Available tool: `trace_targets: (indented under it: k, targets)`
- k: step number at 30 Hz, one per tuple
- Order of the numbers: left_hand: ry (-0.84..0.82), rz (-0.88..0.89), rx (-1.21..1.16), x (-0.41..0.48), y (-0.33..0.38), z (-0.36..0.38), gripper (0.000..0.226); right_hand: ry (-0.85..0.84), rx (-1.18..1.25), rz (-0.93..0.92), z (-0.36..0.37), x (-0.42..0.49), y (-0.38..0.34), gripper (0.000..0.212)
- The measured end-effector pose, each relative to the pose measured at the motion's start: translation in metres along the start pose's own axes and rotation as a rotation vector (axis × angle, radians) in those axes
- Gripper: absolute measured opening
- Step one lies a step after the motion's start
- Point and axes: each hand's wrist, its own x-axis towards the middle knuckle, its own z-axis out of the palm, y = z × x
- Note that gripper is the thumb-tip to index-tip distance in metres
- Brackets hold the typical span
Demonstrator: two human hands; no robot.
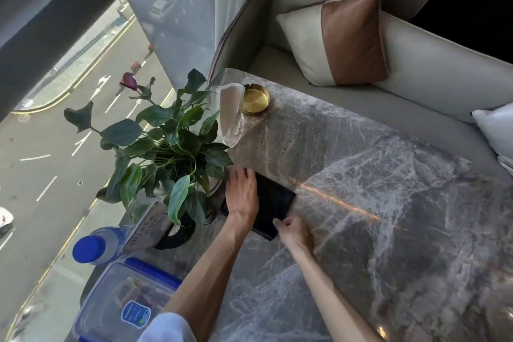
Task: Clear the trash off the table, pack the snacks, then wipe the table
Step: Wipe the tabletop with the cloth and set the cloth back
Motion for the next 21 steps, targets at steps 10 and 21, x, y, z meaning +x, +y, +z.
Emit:
trace_targets:
  k: [10,21]
  targets:
    - [0.041,0.154,0.040,0.036,-0.010,-0.007,0.023,-0.052,-0.098,-0.009,0.002,-0.007,0.008,0.020]
    - [-0.116,0.146,-0.051,-0.035,-0.009,0.032,0.060,0.261,0.013,-0.286,-0.025,0.031,-0.022,0.023]
